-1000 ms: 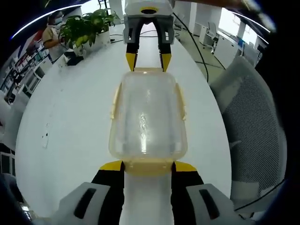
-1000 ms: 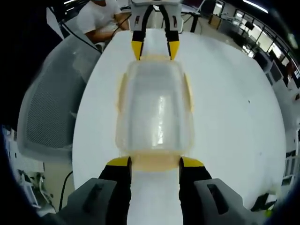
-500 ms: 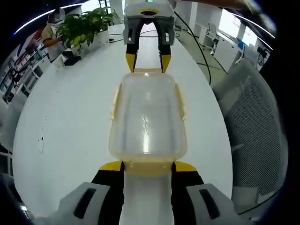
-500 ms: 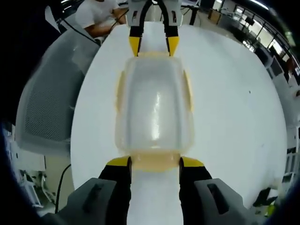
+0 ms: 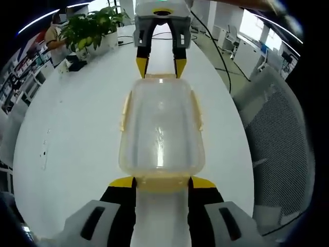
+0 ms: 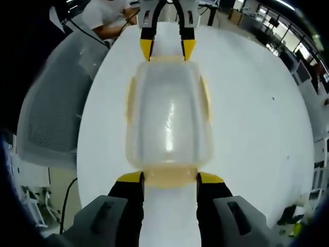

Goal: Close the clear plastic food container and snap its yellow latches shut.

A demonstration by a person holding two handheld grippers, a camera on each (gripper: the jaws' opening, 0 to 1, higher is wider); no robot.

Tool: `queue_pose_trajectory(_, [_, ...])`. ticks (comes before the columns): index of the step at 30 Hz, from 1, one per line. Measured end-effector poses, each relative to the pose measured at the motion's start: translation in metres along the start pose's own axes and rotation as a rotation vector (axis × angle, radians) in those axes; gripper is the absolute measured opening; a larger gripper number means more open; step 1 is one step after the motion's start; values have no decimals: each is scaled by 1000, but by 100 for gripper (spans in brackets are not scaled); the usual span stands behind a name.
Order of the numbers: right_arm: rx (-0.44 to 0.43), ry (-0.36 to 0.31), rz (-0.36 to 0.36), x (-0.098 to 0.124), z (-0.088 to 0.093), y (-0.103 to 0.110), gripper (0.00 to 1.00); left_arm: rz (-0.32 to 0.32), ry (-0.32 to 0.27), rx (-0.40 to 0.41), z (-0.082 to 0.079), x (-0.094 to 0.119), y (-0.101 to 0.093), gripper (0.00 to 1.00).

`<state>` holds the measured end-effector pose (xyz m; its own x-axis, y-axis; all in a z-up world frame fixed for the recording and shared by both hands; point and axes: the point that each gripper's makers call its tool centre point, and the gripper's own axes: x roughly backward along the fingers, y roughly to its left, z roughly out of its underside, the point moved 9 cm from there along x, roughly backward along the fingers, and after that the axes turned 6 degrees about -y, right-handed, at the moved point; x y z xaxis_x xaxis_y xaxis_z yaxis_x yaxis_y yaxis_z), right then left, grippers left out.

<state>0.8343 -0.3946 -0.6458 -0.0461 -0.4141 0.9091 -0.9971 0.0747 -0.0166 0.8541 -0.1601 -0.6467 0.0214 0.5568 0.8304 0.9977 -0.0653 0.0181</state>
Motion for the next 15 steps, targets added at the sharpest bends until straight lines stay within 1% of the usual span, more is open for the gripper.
queue_pose_trajectory(10, [-2, 22, 3, -3, 2, 2, 36, -2, 5, -20, 3, -4, -4, 33])
queue_pose_trajectory(13, [-5, 25, 6, -4, 4, 4, 34, -6, 0, -17, 4, -4, -5, 33])
queue_pose_trajectory(15, [-9, 21, 18, -3, 4, 3, 35, -10, 2, -20, 5, -3, -5, 33])
